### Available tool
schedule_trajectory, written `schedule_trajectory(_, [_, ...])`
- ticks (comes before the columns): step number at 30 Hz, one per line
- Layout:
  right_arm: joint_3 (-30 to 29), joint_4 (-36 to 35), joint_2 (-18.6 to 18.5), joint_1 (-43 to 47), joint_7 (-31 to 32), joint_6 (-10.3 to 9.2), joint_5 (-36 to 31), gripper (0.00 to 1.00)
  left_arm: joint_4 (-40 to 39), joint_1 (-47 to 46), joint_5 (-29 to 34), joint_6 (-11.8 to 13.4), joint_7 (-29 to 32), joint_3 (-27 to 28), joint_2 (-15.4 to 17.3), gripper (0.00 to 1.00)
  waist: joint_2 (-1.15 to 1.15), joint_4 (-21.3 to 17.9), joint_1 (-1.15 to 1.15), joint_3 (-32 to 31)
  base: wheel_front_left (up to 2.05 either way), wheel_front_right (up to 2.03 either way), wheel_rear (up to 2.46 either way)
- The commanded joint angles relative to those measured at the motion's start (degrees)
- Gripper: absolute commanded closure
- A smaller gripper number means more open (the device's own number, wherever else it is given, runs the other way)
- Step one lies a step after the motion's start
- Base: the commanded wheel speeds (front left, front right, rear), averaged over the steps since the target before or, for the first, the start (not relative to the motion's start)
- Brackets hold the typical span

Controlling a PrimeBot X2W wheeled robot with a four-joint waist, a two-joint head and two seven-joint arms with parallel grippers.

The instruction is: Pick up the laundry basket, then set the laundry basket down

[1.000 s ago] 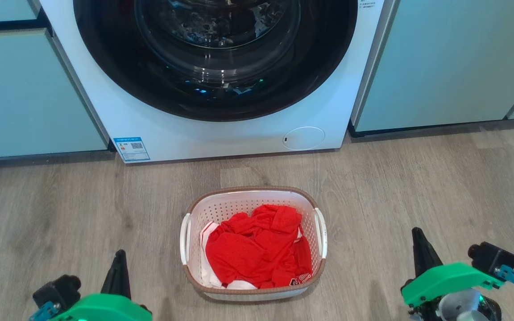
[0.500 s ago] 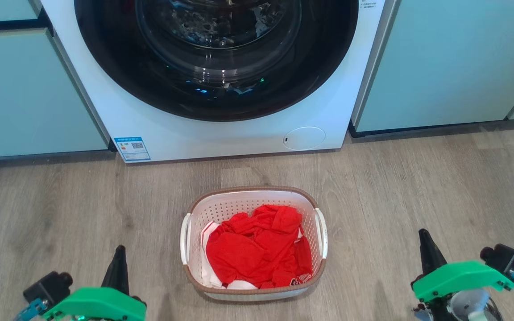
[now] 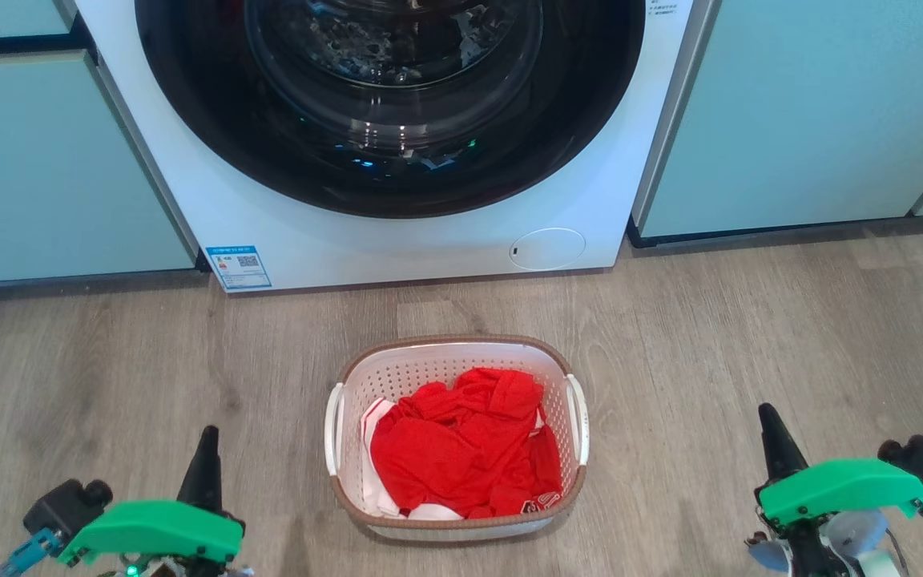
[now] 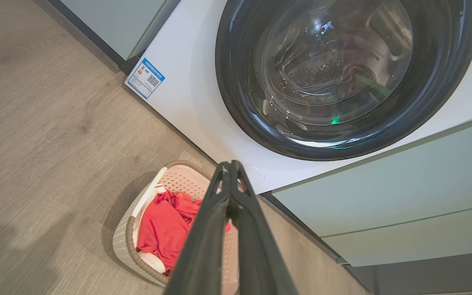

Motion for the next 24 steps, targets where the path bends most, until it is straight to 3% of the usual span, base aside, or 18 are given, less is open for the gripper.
schedule_trajectory(1, [0.0,-2.1,-0.8,-3.0,0.5,0.18,1.8,1.00,-1.6,-3.2,-1.9,-0.7,0.4,1.6,0.9,1.00,-0.01,0.0,0.00,0.0,0.00,0.00,0.00])
schedule_trajectory(24, [-2.4,-2.2,-0.9,-4.2,4.1,0.24,15.5,1.00,-0.8,-6.1,-16.7,-2.9,4.1,3.9,0.9,1.00,-0.01,0.2,0.00,0.0,0.00,0.00,0.00])
